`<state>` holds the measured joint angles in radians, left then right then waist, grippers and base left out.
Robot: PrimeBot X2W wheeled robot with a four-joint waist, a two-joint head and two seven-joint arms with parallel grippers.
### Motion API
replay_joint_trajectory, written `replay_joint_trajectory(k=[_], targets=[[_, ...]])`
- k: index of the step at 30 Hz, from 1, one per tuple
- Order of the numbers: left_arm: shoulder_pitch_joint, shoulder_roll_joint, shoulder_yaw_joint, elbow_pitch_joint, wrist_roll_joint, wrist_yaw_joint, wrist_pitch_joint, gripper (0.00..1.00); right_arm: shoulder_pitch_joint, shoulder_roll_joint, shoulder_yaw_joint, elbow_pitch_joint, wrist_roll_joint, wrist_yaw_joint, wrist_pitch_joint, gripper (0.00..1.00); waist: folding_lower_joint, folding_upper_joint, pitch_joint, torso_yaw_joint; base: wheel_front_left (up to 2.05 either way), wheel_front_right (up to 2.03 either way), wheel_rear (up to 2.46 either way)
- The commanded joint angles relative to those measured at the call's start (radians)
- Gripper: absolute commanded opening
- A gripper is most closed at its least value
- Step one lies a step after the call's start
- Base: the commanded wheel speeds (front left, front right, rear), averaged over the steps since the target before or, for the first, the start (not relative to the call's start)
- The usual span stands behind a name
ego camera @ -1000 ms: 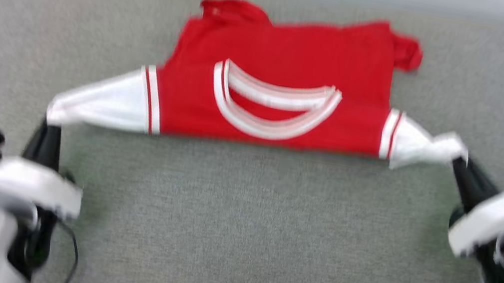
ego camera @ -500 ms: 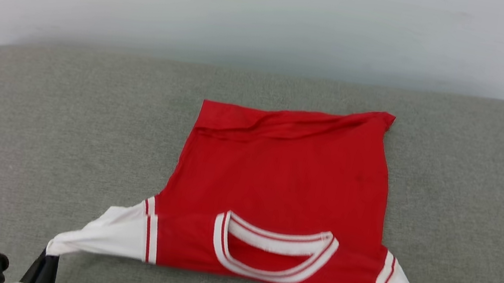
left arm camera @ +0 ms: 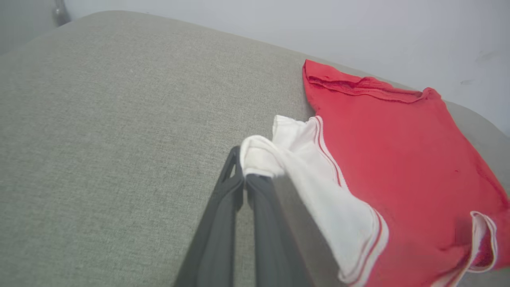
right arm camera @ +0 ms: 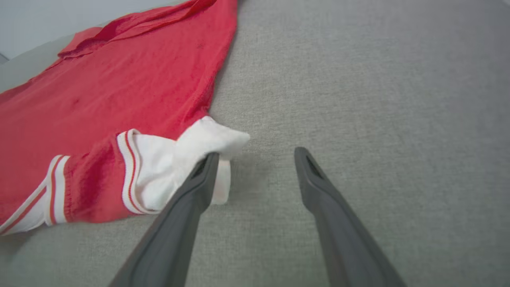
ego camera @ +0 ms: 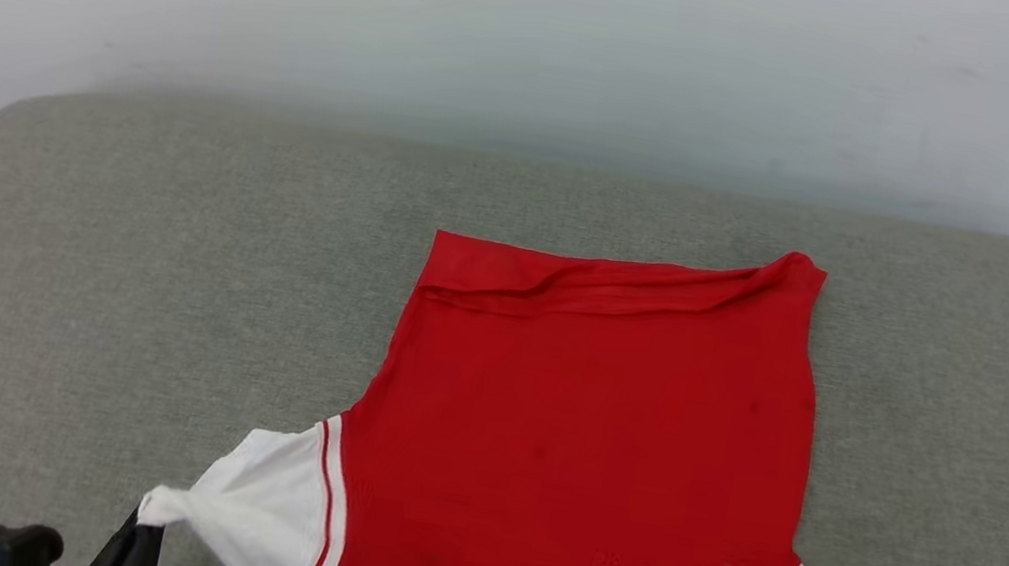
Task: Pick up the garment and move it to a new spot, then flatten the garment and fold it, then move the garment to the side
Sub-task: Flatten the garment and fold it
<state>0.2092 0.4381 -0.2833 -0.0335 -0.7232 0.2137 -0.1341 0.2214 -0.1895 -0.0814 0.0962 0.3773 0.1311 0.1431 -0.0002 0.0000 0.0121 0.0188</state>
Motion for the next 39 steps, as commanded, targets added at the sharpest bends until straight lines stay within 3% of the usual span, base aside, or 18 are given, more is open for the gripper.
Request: replay_joint_trajectory(k=[1, 6, 12, 20, 26, 32, 36, 37, 38, 39], targets=[[-0.026, 0.003, -0.003, -0.017, 0.013, 0.003, -0.007, 0.0, -0.037, 0.009, -0.037, -0.012, 0.008, -0.001, 0.014, 1.0, 0.0002, 0.0, 0.013, 0.018, 0.0, 0.0, 0.0], [-0.058, -0.001, -0.02, -0.053, 0.036, 0.004, -0.012, 0.0, -0.149, -0.002, -0.116, 0.013, 0.041, -0.001, 0.041, 1.0, 0.0002, 0.0, 0.049, 0.048, 0.0, 0.0, 0.0], [-0.126, -0.014, -0.052, -0.092, 0.071, -0.013, -0.025, 0.0, -0.401, -0.07, -0.167, 0.17, 0.088, -0.001, 0.111, 1.0, 0.0002, 0.0, 0.142, 0.113, 0.0, 0.0, 0.0], [-0.243, -0.051, -0.083, -0.124, 0.1, -0.048, -0.06, 0.0, -0.772, -0.185, -0.172, 0.376, 0.101, -0.001, 0.332, 1.0, 0.0002, 0.0, 0.309, 0.202, 0.0, 0.0, 0.0], [-0.315, -0.08, -0.103, -0.137, 0.116, -0.075, -0.085, 0.0, -0.979, -0.23, -0.13, 0.468, 0.067, -0.001, 0.491, 1.0, 0.0002, 0.0, 0.419, 0.25, 0.0, 0.0, 0.0], [-0.36, -0.106, -0.11, -0.121, 0.121, -0.102, -0.106, 0.0, -1.079, -0.244, -0.122, 0.544, 0.018, -0.001, 0.583, 1.0, 0.0002, 0.0, 0.492, 0.279, 0.0, 0.0, 0.0], [-0.371, -0.12, -0.111, -0.099, 0.122, -0.116, -0.115, 0.0, -1.054, -0.219, -0.133, 0.643, -0.011, -0.001, 0.677, 1.0, 0.0002, 0.0, 0.499, 0.286, 0.0, 0.0, 0.0], [-0.374, -0.122, -0.11, -0.093, 0.122, -0.119, -0.116, 0.0, -1.048, -0.212, -0.135, 0.66, -0.016, -0.001, 0.695, 0.65, 0.0002, 0.0, 0.498, 0.286, 0.0, 0.0, 0.0], [-0.375, -0.123, -0.11, -0.088, 0.122, -0.123, -0.117, 0.0, -1.044, -0.203, -0.138, 0.672, -0.019, -0.001, 0.709, 0.21, 0.0002, 0.0, 0.494, 0.286, 0.0, 0.0, 0.0], [-0.375, -0.123, -0.109, -0.082, 0.123, -0.123, -0.119, 0.0, -1.041, -0.196, -0.141, 0.678, -0.023, -0.001, 0.718, 0.0, 0.0002, 0.0, 0.488, 0.285, 0.0, 0.0, 0.0]])
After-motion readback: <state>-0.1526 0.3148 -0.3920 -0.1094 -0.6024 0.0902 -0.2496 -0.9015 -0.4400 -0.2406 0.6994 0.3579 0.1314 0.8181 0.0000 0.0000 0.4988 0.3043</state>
